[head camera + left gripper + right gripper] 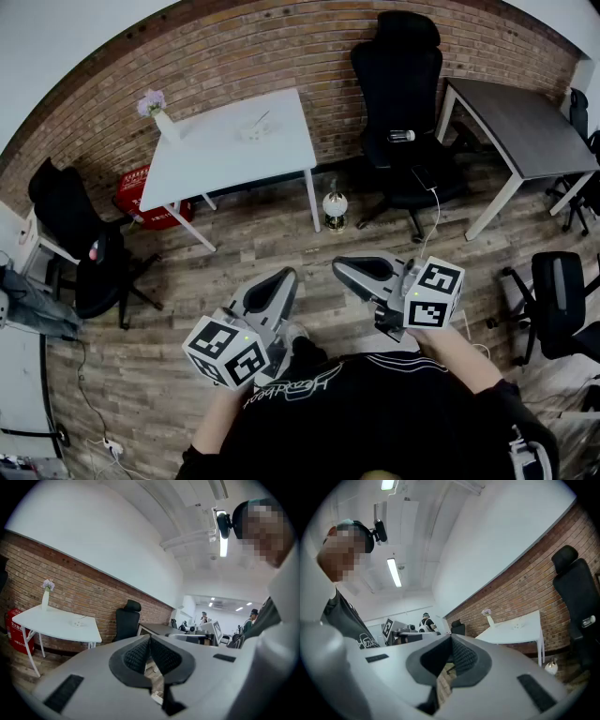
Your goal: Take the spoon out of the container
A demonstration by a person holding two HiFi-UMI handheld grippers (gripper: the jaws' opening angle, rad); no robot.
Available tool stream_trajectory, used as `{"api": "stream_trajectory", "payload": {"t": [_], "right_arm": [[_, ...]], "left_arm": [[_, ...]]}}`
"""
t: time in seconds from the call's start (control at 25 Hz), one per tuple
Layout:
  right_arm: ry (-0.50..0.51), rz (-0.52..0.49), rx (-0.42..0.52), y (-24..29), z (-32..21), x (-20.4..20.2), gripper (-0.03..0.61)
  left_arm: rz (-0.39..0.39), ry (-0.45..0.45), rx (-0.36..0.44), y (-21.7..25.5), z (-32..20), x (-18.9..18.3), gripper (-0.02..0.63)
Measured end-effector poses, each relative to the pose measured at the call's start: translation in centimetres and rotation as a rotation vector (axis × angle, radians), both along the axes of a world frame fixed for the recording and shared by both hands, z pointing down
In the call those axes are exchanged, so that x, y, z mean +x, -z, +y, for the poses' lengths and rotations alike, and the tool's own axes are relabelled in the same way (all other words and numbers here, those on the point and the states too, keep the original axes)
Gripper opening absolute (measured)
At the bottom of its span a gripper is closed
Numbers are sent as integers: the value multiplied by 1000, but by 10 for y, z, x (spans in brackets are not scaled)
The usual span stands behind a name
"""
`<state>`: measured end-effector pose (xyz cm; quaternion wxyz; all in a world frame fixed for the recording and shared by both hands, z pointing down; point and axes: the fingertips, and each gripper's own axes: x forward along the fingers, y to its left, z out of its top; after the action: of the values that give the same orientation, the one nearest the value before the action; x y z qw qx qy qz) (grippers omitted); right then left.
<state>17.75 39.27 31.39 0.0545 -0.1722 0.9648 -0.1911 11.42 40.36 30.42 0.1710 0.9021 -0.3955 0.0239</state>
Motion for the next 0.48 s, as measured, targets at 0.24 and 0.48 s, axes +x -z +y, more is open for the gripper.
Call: {"api": "stream_trajectory", "payload": {"t": [0.24,0.48], "right_arm": [[-10,2,8,7,-2,1,-3],[-28,13,-5,-2,-3,6,-3]], "left_arm": [[-2,-19,11,8,-3,4,8],[1,-24,15,5,-3,3,8]]}}
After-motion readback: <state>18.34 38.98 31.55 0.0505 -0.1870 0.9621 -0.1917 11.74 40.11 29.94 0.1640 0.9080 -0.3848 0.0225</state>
